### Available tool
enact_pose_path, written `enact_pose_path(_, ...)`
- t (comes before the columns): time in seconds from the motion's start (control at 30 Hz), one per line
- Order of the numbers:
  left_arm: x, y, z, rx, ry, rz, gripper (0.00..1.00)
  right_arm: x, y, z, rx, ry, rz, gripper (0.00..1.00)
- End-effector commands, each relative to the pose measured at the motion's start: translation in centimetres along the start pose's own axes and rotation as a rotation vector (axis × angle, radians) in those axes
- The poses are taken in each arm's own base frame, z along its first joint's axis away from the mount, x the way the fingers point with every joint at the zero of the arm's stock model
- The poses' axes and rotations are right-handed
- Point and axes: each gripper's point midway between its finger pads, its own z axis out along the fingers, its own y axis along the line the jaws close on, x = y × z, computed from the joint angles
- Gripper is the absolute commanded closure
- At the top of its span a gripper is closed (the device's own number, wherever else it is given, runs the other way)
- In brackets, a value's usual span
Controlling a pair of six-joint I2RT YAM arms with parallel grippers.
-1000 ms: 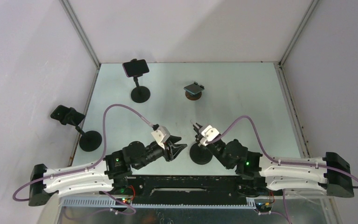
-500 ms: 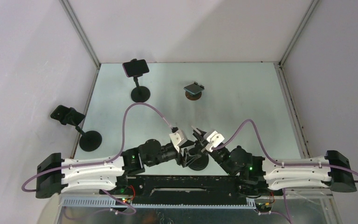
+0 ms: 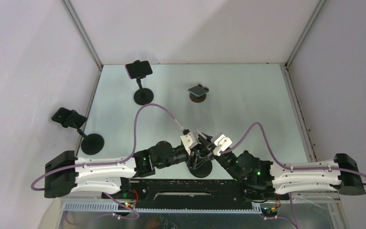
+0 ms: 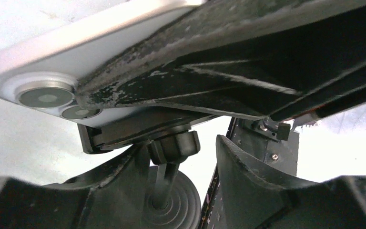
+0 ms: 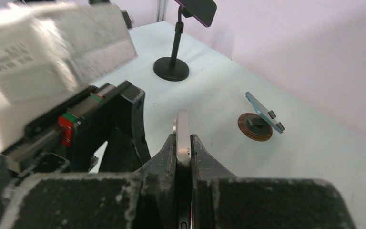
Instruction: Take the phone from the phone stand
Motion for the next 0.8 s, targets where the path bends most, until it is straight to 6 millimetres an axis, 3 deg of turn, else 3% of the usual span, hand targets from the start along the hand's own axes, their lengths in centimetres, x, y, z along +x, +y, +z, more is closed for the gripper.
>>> enact_pose_path(0.0,-2.7,0.2,1.0,-0.024,-0.087,-0.016,0.43,-3.9,0.0,-0.3,0.0,-0.113,0.151,0.98)
enact_pose_path(0.1,-2.4,0.8,1.3,-0.051,-0.083,-0.034,0.49,-4.1,0.5,-0.5,-0.017,-0.114,0.154,0.98)
enact_pose_path(0.17,-2.4,1.1,1.5,-0.068,-0.077,-0.042,0.59,-4.1,0.8,-0.7,-0.028,-0.114,0.152,0.98)
enact_pose_path(0.3,-2.7,1.7,1.6,-0.086,-0.073,-0.05,0.93,-3.7,1.3,-0.9,-0.046,-0.097,0.152,0.97)
enact_pose_path(0.37,-3.0,1.8,1.4,-0.087,-0.079,-0.051,0.99,-3.5,1.5,-1.0,-0.054,-0.078,0.156,0.94)
enact_pose_path(0.57,-3.4,1.6,0.7,-0.063,-0.104,-0.049,1.0,-4.5,1.0,-1.4,-0.066,-0.018,0.17,0.64)
enact_pose_path(0.63,-3.2,1.7,0.5,-0.058,-0.103,-0.056,1.0,-5.6,0.7,-1.7,-0.073,-0.008,0.19,0.44)
enact_pose_path(0.77,-3.0,2.2,0.3,-0.075,-0.104,-0.077,1.0,-6.2,0.3,-2.7,-0.107,0.029,0.214,0.31)
